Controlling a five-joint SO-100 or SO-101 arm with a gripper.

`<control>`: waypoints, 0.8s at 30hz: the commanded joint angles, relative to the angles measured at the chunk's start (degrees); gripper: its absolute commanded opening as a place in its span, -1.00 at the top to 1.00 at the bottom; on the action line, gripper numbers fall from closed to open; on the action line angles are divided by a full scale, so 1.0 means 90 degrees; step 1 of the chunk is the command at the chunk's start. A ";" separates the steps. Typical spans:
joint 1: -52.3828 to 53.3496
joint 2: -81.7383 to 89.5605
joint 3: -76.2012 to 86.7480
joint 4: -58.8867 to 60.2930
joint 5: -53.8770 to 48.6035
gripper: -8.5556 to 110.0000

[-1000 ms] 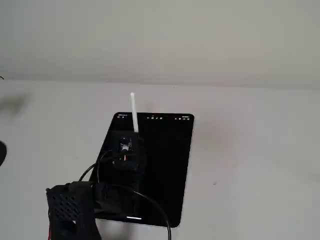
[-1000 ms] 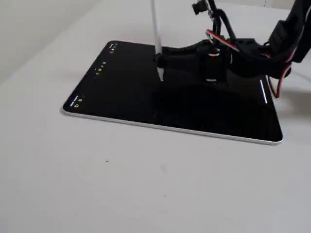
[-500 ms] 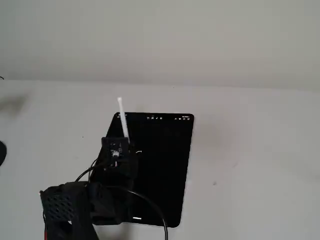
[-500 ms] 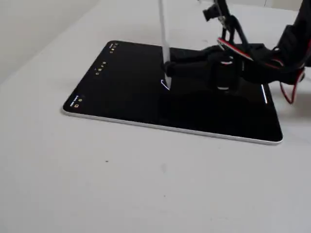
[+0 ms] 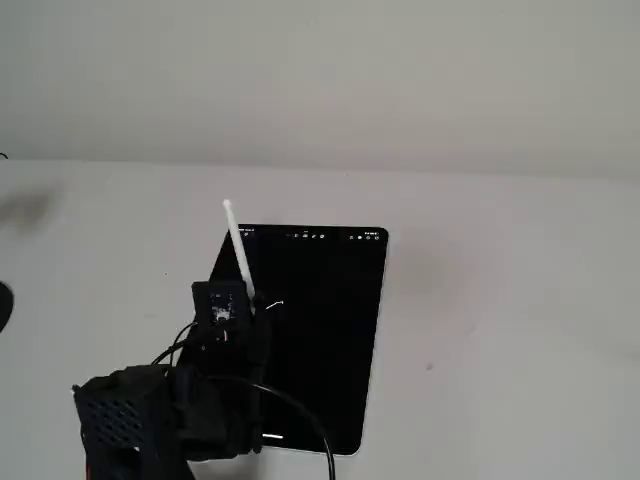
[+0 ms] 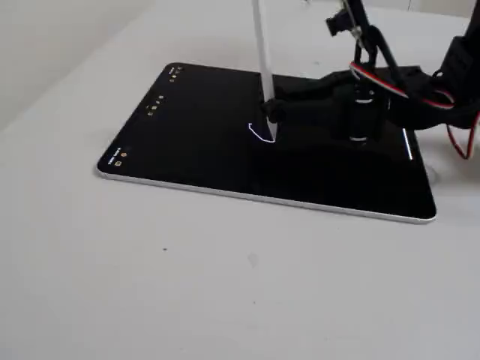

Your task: Draw a circular shape on the ipad using the apple pencil

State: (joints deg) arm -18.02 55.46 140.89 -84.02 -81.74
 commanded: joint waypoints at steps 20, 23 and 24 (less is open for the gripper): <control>0.0674 -0.0205 -0.0518 0.0293 -0.0342 0.86; 0.0693 -0.0332 -0.0693 0.0293 -0.0352 0.86; 0.0703 -0.0381 -0.0762 0.0293 -0.0352 0.86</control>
State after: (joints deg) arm -12.74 53.09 135.97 -82.44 -84.02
